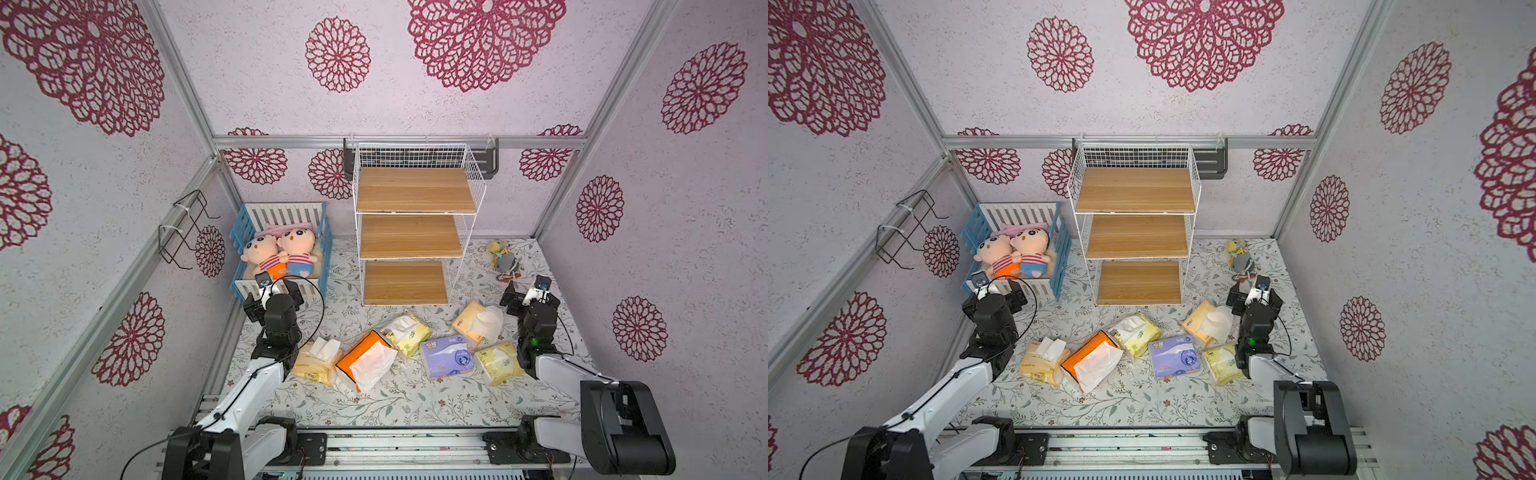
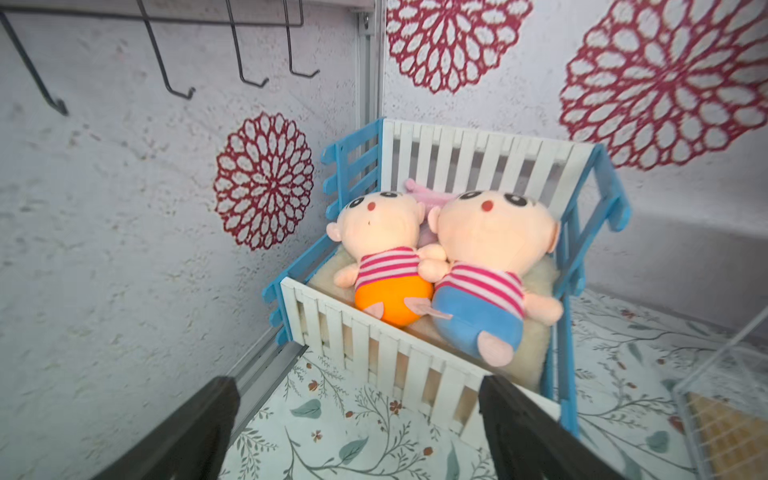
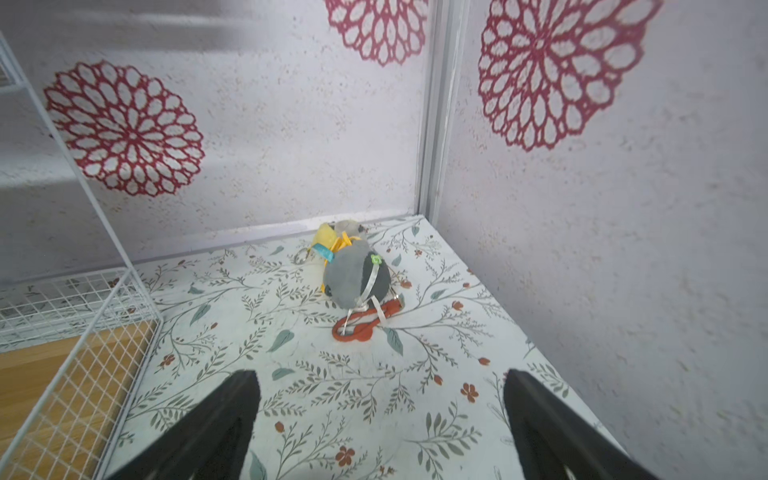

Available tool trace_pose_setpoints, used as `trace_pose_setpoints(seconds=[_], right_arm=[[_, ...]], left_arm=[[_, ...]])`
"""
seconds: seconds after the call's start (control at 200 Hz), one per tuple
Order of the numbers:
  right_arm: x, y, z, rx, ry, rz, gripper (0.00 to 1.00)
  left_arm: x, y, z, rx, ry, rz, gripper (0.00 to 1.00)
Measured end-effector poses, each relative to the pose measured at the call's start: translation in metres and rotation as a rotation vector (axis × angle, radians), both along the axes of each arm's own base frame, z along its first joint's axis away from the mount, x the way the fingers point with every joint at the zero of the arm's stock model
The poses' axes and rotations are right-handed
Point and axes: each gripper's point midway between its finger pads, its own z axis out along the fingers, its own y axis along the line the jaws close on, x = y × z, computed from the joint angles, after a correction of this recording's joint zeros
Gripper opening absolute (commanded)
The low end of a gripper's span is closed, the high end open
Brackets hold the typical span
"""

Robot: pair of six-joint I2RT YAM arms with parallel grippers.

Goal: Remove the tissue boxes from the shelf
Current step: Reset both arms

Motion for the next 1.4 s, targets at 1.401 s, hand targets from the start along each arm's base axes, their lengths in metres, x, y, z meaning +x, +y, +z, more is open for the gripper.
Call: trace_pose_setpoints(seconds=[1.401], right_arm=[[-0.049, 0.032, -0.047, 0.095, -0.115, 0.176, 0.99]], left_arm=[[0.038, 0.023, -0.076, -0.008, 0.005, -0.093, 0.97]])
